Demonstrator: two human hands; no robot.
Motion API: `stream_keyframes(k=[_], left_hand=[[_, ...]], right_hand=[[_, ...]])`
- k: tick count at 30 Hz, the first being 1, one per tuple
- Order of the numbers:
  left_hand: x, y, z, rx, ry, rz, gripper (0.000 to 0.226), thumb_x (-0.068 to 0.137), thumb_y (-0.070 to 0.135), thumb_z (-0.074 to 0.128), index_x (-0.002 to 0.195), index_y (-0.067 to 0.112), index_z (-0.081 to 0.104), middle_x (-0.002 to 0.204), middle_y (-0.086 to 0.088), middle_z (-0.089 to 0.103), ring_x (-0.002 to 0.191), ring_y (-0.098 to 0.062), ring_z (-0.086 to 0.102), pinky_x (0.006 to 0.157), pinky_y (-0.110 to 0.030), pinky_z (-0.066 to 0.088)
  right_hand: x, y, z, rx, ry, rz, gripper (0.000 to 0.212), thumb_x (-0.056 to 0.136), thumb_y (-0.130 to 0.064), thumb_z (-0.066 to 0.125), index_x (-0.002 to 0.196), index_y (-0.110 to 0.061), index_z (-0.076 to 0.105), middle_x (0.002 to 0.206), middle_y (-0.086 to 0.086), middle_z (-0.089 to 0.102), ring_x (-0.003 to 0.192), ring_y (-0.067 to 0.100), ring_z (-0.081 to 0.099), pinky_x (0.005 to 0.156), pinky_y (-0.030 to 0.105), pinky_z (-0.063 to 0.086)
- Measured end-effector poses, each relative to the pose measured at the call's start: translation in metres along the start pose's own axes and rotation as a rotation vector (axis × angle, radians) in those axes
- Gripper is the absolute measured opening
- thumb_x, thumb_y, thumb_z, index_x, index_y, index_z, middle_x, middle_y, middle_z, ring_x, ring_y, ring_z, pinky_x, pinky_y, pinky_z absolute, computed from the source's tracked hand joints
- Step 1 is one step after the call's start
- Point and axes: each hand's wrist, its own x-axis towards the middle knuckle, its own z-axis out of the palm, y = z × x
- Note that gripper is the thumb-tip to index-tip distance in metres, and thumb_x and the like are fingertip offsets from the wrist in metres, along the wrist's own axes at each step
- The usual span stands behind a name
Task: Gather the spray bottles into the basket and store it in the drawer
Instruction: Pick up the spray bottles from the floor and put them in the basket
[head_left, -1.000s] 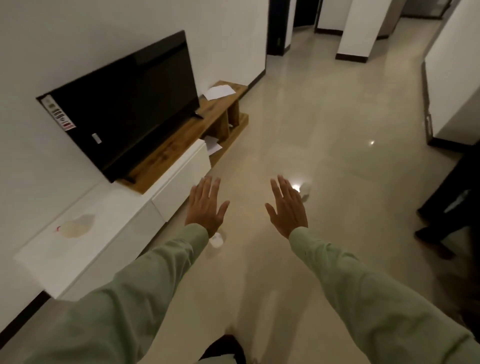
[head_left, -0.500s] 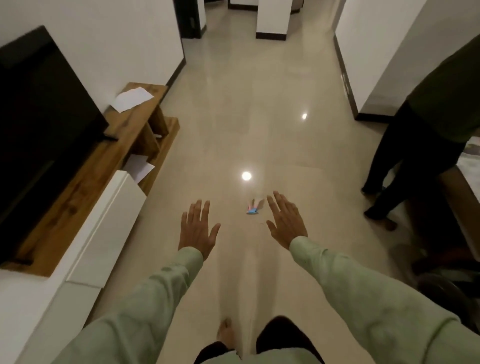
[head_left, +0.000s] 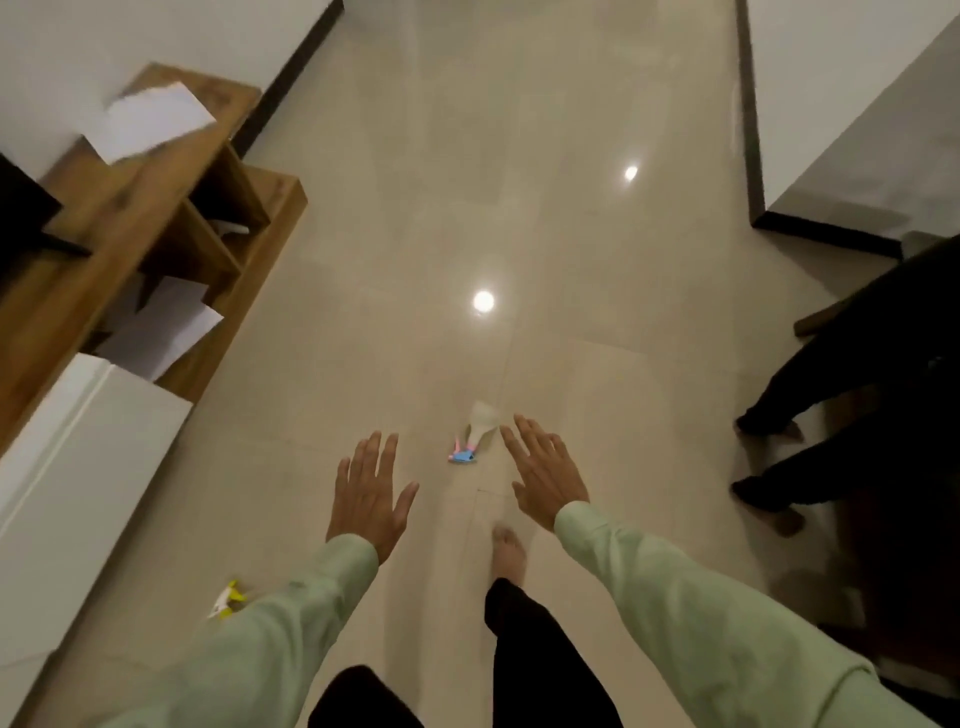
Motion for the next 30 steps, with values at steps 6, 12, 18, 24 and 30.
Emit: stream_keyframes(k=[6, 12, 18, 24, 30], left_hand=[[0.139, -0.011, 0.117, -0.068, -0.058, -0.040, 0.066, 0.101, 0.045, 0.039, 0.157, 0.021, 0.014, 0.166, -0.005, 0.015, 0.154, -0.022, 0.012, 0.126, -0.043, 0.009], [0.263, -0.080, 0.292, -0.100, -0.103, -0.081, 0.066, 0.101, 0.045, 0.040, 0.157, 0.023, 0.013, 0.166, -0.005, 0.014, 0.155, -0.022, 0.011, 0.125, -0.042, 0.009], [0.328, -0.135, 0.427, -0.115, -0.138, -0.064, 0.067, 0.100, 0.042, 0.045, 0.157, 0.020, 0.015, 0.166, -0.009, 0.017, 0.154, -0.026, 0.015, 0.125, -0.046, 0.013], [0.343, -0.160, 0.489, -0.122, -0.127, -0.060, 0.068, 0.100, 0.039, 0.047, 0.157, 0.017, 0.017, 0.165, -0.011, 0.019, 0.152, -0.027, 0.018, 0.124, -0.047, 0.015], [0.322, -0.160, 0.474, -0.155, -0.115, -0.100, 0.068, 0.101, 0.040, 0.045, 0.157, 0.018, 0.014, 0.166, -0.010, 0.016, 0.154, -0.026, 0.014, 0.125, -0.045, 0.012]], right_hand=[[0.166, 0.069, 0.093, -0.073, -0.057, -0.123, 0.090, 0.084, -0.012, 0.064, 0.158, -0.015, 0.014, 0.167, 0.015, 0.014, 0.153, 0.033, 0.020, 0.119, 0.048, 0.029], [0.334, 0.098, 0.258, -0.151, -0.018, -0.247, 0.098, 0.073, 0.003, 0.066, 0.157, -0.014, 0.019, 0.166, 0.020, 0.016, 0.152, 0.038, 0.022, 0.117, 0.054, 0.032], [0.441, 0.114, 0.388, -0.465, -0.005, -0.482, 0.092, 0.078, -0.001, 0.056, 0.158, -0.017, 0.013, 0.167, 0.023, 0.007, 0.154, 0.042, 0.010, 0.122, 0.062, 0.016], [0.487, 0.115, 0.422, -0.692, 0.000, -0.452, 0.048, 0.083, -0.015, 0.054, 0.130, -0.016, 0.057, 0.144, 0.021, 0.047, 0.137, 0.048, 0.039, 0.107, 0.076, 0.028], [0.463, 0.110, 0.415, -0.500, -0.130, -0.296, 0.040, 0.084, -0.026, 0.066, 0.123, -0.021, 0.060, 0.131, 0.011, 0.055, 0.125, 0.040, 0.046, 0.109, 0.067, 0.030]])
